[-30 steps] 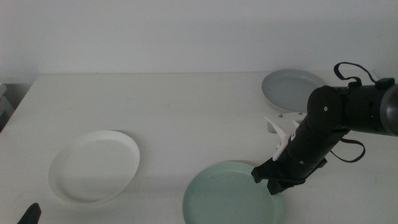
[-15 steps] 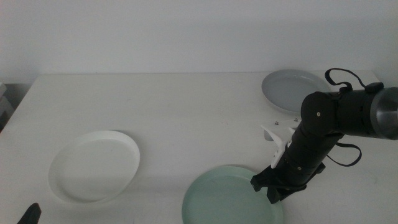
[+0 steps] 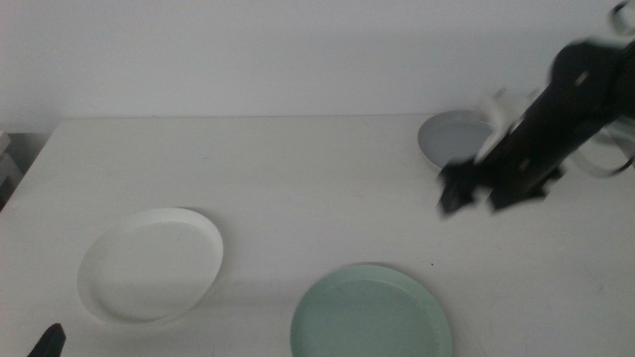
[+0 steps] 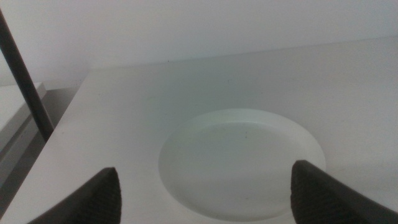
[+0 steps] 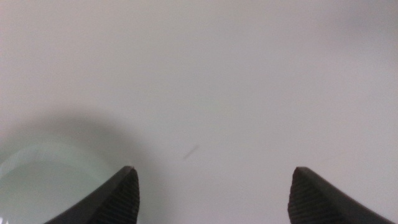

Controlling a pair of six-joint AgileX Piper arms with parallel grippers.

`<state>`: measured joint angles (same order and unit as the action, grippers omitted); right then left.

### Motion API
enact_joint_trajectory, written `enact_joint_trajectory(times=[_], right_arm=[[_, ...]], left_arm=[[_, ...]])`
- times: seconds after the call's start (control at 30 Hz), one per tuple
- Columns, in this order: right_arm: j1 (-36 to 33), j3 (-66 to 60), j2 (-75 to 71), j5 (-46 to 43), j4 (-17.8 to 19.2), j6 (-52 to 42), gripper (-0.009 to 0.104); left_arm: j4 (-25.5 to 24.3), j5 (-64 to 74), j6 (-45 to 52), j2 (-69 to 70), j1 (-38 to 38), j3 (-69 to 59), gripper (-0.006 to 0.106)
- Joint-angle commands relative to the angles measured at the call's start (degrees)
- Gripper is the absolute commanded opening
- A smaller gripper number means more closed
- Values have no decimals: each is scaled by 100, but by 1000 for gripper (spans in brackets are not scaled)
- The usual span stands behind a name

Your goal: Stack the three bowls on top of each other.

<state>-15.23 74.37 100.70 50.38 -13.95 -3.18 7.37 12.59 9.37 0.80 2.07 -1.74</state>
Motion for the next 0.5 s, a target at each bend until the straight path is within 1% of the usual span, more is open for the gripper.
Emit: enact_joint_trajectory(times=[0.0,0.07,0.2,0.33,0.47], right_arm=[[489,593,-146,-28,138,95,61],[865,1011,63,-33,186,100,60],[1397,1898,662,-29,256,100,59],[1620,2883,1496,-29,256,106,59],[1738,3853,2350,27,394,119,59]], left_arm=[[23,-413,-45,74,24,24,105],[23,-413,-45,74,24,24,105],[23,-413,-45,74,24,24,105],[23,-413,-45,74,24,24,105],[23,-413,-45,74,24,24,105]])
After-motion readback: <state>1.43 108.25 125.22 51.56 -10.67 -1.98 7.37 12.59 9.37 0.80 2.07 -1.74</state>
